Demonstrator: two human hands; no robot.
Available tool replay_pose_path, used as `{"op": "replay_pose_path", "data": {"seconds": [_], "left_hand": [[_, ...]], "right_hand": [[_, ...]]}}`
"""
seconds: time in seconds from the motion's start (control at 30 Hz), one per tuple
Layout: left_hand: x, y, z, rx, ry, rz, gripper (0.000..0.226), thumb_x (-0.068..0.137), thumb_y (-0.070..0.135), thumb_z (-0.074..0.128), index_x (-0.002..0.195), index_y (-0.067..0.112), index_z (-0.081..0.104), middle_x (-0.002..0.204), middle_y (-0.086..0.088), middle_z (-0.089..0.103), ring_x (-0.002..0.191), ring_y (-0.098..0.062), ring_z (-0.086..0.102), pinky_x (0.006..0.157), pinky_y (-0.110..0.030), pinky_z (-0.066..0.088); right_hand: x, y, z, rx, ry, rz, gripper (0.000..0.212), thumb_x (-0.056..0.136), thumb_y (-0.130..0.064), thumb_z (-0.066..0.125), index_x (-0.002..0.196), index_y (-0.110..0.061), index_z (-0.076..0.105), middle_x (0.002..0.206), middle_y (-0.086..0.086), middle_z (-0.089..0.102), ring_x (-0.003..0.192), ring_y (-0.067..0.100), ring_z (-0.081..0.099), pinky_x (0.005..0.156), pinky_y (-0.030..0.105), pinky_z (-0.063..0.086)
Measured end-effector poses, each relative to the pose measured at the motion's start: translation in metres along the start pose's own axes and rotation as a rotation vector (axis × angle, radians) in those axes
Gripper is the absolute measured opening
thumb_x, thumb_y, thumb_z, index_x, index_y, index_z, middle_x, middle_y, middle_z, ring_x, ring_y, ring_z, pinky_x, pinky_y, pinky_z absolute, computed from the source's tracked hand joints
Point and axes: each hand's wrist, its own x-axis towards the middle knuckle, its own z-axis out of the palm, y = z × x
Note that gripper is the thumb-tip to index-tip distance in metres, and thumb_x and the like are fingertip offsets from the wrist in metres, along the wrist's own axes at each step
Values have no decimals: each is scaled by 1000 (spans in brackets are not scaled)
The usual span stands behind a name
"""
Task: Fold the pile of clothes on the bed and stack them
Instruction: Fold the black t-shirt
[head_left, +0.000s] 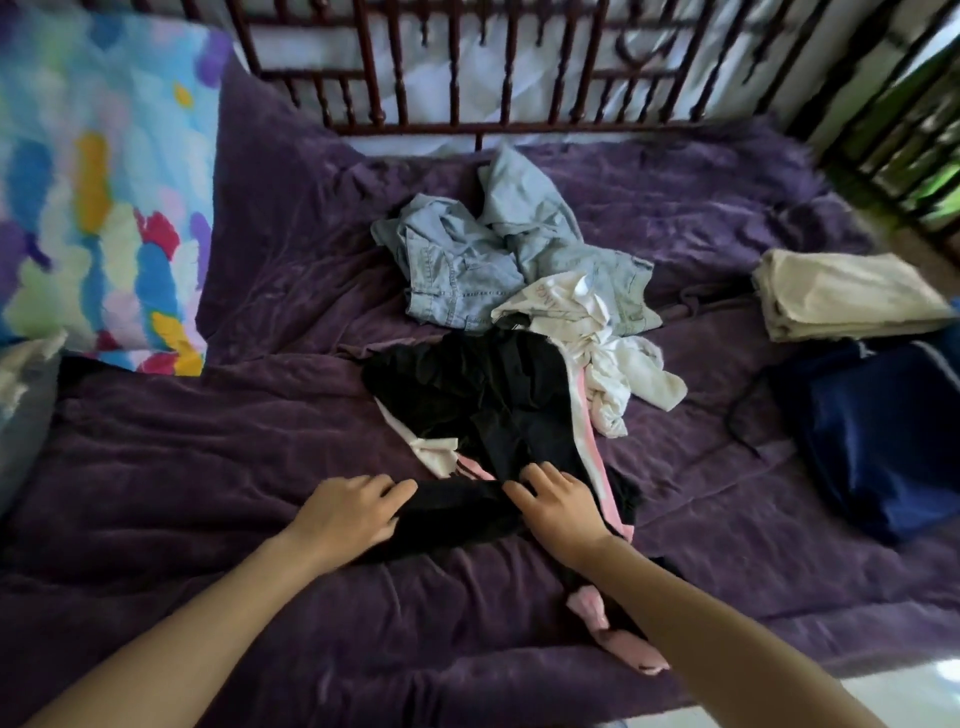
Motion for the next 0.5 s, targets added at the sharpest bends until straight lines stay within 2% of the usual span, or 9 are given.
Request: {"op": "replay_pose_path", "data": {"seconds": [0.07, 0.2, 0.27, 0.33, 0.37, 0.43, 0.5], "left_hand": [[41, 12, -17, 30, 88, 93, 78, 38, 30, 92, 100, 17, 47, 63, 3, 62, 45, -12, 59, 35, -15, 39], [143, 60, -45, 111, 254, 251, 55, 59, 28, 76, 103, 17, 46, 65, 2, 63, 47, -13, 61, 36, -16, 41], [196, 94, -54, 99, 234, 252, 68, 48, 27, 88, 102, 17, 47, 66, 2, 64, 47, -13, 61, 36, -15, 41], [250, 130, -63, 68, 167, 208, 74, 44, 28, 91, 103, 20, 46, 67, 4, 65, 50, -13, 62, 38, -15, 40], [277, 149, -66, 44, 121, 173, 70, 51, 29, 90, 104, 23, 45, 71, 4, 66, 55, -14, 64, 41, -16, 42], [337, 185, -80, -68, 41, 35, 45, 78, 31, 72, 112, 30, 44, 93, 1, 68, 80, -19, 66, 58, -24, 47], [398, 217, -92, -164, -57, -150, 30, 93, 31, 51, 122, 28, 45, 112, 0, 63, 99, -23, 60, 70, -29, 42]], "right_hand": [[-3, 40, -24, -42, 52, -13, 27, 70, -17, 46, 97, -18, 47, 75, 2, 60, 61, 20, 56, 45, 22, 42], [-25, 138, -78, -115, 131, 41, 29, 66, -22, 51, 94, -20, 46, 79, -1, 53, 66, 16, 46, 45, 21, 38], [-39, 192, -104, -133, 125, 74, 27, 66, -24, 46, 93, -20, 48, 77, 0, 57, 63, 19, 53, 45, 21, 41], [-51, 250, -129, -140, 112, 92, 25, 67, -23, 44, 89, -18, 55, 75, 2, 59, 62, 22, 58, 43, 23, 44], [-54, 282, -140, -155, 105, 99, 24, 67, -23, 45, 85, -16, 60, 74, 3, 59, 61, 24, 59, 42, 24, 44], [-53, 344, -163, -193, 30, 124, 17, 63, -18, 60, 78, -13, 65, 72, 5, 59, 60, 26, 61, 39, 25, 42], [-44, 402, -190, -202, -62, 165, 27, 51, -8, 76, 76, -10, 65, 70, 8, 59, 60, 28, 62, 41, 27, 42]]}}
